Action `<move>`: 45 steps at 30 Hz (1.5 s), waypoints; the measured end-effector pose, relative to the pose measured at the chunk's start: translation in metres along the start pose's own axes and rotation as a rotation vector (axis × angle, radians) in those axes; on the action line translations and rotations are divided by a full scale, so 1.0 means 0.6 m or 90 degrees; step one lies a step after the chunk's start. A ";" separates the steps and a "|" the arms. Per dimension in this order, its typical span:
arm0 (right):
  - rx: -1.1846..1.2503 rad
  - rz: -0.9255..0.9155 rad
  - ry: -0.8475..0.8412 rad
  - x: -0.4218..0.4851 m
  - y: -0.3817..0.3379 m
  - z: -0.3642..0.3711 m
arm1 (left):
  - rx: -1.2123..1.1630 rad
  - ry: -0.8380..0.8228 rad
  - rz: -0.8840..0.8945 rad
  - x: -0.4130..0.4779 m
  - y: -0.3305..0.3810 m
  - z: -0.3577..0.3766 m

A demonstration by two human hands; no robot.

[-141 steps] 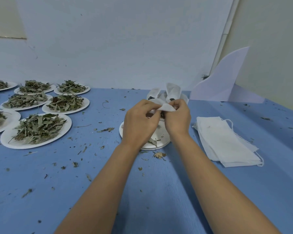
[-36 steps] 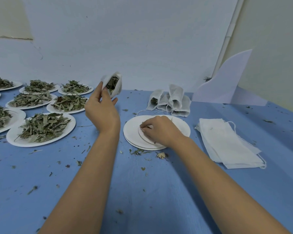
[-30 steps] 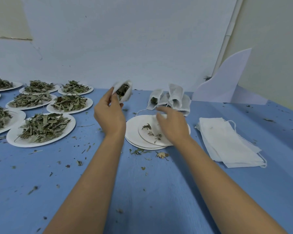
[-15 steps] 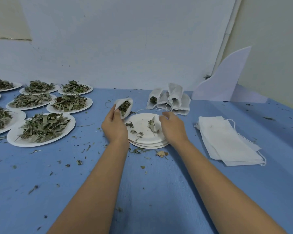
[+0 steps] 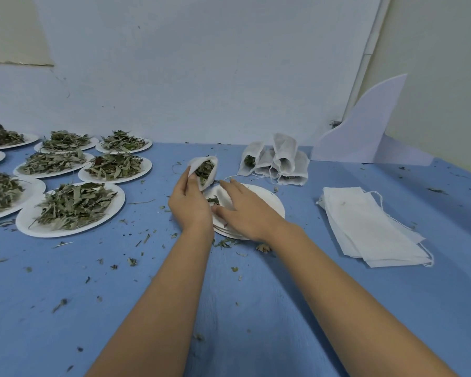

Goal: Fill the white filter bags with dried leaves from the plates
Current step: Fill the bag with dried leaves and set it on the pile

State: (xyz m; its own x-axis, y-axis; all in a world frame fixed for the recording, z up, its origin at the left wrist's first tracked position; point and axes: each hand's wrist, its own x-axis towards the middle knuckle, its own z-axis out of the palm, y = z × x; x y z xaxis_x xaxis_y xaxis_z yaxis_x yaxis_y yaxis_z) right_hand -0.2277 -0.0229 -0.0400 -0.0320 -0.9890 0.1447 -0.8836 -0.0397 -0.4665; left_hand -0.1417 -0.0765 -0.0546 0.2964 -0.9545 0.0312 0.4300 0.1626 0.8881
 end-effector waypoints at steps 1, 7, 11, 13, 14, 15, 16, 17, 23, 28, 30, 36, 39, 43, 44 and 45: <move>-0.039 -0.014 0.000 0.002 -0.001 0.000 | 0.000 0.002 0.001 0.000 0.000 0.000; -0.131 -0.080 0.085 0.011 -0.012 0.001 | -0.001 0.005 -0.004 -0.001 0.002 0.001; -0.135 -0.054 0.142 0.014 -0.004 -0.006 | 0.000 0.018 -0.012 -0.002 0.006 0.000; -0.155 -0.031 0.194 0.012 0.004 -0.014 | -0.003 0.022 -0.022 -0.002 0.007 0.000; -0.176 -0.018 0.216 0.011 0.009 -0.018 | -0.004 0.022 -0.023 -0.003 0.008 -0.001; -0.189 -0.001 0.226 0.010 0.016 -0.021 | -0.002 0.021 -0.021 -0.004 0.008 -0.001; -0.180 0.020 0.221 0.010 0.022 -0.024 | 0.004 0.020 -0.017 -0.004 0.009 -0.001; -0.140 0.039 0.202 0.009 0.027 -0.025 | 0.010 0.017 -0.013 -0.004 0.009 0.000; 0.053 0.034 -0.041 0.003 0.032 -0.020 | 0.043 0.006 0.001 -0.007 0.008 -0.001; -0.038 -0.010 -0.087 -0.005 0.033 -0.013 | 0.062 0.014 0.003 -0.007 0.006 0.000; -0.063 -0.030 -0.073 -0.006 0.031 -0.011 | 0.063 0.014 0.000 -0.006 0.007 0.000; -0.022 0.005 0.098 0.000 0.028 -0.004 | 0.074 0.007 0.013 -0.007 0.008 0.000; 0.027 0.018 0.117 0.001 0.026 -0.004 | 0.081 0.001 0.020 -0.008 0.007 0.000; 0.118 0.036 0.148 -0.006 0.021 -0.018 | 0.100 -0.006 0.039 -0.013 0.009 -0.001; 0.101 0.051 0.179 -0.008 0.020 -0.021 | 0.105 -0.008 0.044 -0.013 0.009 -0.001; 0.058 0.070 0.217 -0.010 0.017 -0.023 | 0.109 -0.009 0.046 -0.013 0.009 0.000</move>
State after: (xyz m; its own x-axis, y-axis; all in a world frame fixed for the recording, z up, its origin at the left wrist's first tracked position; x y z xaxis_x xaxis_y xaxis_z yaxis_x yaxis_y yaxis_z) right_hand -0.2433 -0.0151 -0.0334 -0.2915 -0.8843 0.3647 -0.8213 0.0359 -0.5694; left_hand -0.1417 -0.0679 -0.0499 0.3084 -0.9455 0.1041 0.2562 0.1880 0.9482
